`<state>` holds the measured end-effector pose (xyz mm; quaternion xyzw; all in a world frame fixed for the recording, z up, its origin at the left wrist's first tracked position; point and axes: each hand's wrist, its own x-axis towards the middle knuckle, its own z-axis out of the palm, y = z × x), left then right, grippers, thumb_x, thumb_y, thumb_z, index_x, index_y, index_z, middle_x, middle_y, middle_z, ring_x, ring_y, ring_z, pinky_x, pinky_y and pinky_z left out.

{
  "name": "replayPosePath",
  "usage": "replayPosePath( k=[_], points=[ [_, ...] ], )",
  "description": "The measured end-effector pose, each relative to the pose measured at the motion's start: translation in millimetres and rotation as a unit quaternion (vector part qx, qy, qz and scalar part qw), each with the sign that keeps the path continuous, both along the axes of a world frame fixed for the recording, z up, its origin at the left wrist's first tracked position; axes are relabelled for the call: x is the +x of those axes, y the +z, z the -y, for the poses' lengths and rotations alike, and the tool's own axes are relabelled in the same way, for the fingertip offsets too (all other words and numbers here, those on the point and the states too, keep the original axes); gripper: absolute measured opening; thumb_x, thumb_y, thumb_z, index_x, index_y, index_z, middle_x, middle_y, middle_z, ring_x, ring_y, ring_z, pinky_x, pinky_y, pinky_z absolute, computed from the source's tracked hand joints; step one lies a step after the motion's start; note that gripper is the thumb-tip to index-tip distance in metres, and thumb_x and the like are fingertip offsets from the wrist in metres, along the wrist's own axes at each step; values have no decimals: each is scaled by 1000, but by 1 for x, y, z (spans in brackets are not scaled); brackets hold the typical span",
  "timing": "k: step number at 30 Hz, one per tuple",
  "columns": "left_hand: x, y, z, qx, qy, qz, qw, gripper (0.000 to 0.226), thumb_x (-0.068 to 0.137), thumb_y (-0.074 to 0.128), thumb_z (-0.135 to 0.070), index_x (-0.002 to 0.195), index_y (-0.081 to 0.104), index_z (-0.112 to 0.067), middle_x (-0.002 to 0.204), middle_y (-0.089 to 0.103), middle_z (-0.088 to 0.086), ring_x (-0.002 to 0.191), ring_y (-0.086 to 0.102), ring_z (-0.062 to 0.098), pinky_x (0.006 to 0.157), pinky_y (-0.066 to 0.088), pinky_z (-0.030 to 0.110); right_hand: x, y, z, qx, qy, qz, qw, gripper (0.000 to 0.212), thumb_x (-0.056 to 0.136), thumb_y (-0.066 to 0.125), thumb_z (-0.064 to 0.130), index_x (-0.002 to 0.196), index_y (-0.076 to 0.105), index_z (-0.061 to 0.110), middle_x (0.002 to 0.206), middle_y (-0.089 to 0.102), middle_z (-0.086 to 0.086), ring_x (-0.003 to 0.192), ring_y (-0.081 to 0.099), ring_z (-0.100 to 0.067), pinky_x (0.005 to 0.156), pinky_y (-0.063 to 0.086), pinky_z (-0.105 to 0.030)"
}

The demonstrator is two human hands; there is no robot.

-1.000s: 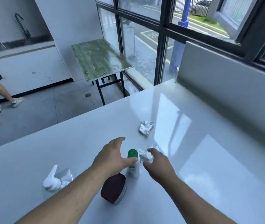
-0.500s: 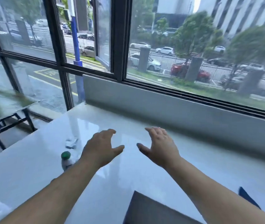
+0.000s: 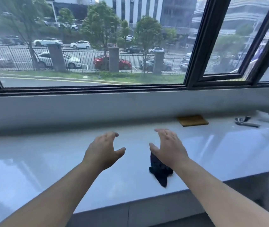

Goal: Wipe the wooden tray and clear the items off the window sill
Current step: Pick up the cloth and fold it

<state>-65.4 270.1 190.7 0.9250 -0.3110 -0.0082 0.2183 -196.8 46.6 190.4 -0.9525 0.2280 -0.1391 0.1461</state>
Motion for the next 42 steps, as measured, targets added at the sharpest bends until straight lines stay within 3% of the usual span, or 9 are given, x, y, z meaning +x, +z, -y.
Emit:
replayPosePath(
  k=[10, 17, 22, 28, 30, 33, 36, 39, 42],
  points=[
    [28, -113, 192, 97, -28, -99, 990, 60, 94, 59, -57, 149, 44, -36, 157, 44, -16, 142, 42, 13, 102, 47, 35, 44, -152, 173, 98, 0, -160, 982, 58, 93, 54, 49, 146, 45, 29, 142, 54, 4, 132, 46, -24, 98, 49, -38],
    [66, -166, 258, 140, -9, -153, 978, 56, 94, 60, -55, 145, 48, -36, 151, 50, -17, 137, 44, 11, 98, 48, 33, 67, -252, 209, 179, 27, -392, 902, 61, 79, 60, 63, 129, 53, 28, 121, 57, 2, 114, 55, -23, 75, 45, -36],
    [96, -154, 257, 157, 4, -177, 971, 44, 94, 59, -58, 134, 58, -38, 134, 62, -18, 125, 54, 8, 93, 52, 34, 89, -246, 223, 211, 58, -310, 925, 9, 89, 56, 39, 90, 55, 31, 98, 51, 6, 95, 57, -20, 76, 53, -36],
    [146, -100, 260, 100, -21, -223, 970, 54, 76, 67, -67, 125, 57, -47, 122, 65, -29, 105, 62, 1, 80, 54, 29, 169, -128, 225, 417, 35, -74, 905, 13, 82, 63, 34, 78, 56, 24, 66, 59, 10, 57, 53, -9, 55, 43, -25],
    [157, -76, 267, 36, -39, -249, 967, 53, 64, 74, -67, 110, 52, -56, 97, 72, -29, 84, 67, -6, 65, 55, 26, 188, -84, 219, 456, 36, -6, 889, 14, 86, 67, 36, 80, 62, 25, 69, 67, 3, 60, 59, -9, 57, 47, -24],
    [171, -41, 277, -49, -90, -277, 955, 54, 61, 80, -55, 103, 48, -67, 73, 73, -21, 47, 64, 4, 39, 48, 26, 204, -28, 209, 478, 30, 43, 877, 22, 85, 68, 46, 92, 69, 25, 92, 77, -5, 79, 70, -11, 74, 54, -33],
    [190, -14, 284, -89, -120, -258, 955, 48, 68, 76, -55, 106, 48, -59, 77, 76, -17, 56, 72, 13, 47, 56, 30, 212, 9, 211, 413, 20, 83, 907, 17, 90, 69, 42, 94, 68, 25, 93, 78, -2, 85, 74, -18, 81, 60, -42],
    [212, -1, 288, -131, -118, -213, 961, 25, 85, 66, -52, 105, 53, -47, 86, 73, -33, 70, 71, 0, 61, 59, 27, 209, 33, 228, 395, -13, 120, 911, 17, 95, 72, 32, 97, 65, 17, 93, 77, -16, 82, 76, -36, 75, 64, -58],
    [228, 7, 290, -164, -83, -188, 965, 4, 96, 60, -44, 93, 62, -43, 86, 71, -32, 72, 68, -1, 64, 56, 31, 202, 46, 248, 357, -20, 95, 929, 23, 86, 77, 41, 95, 65, 24, 87, 79, -4, 79, 77, -27, 77, 64, -54]
  ],
)
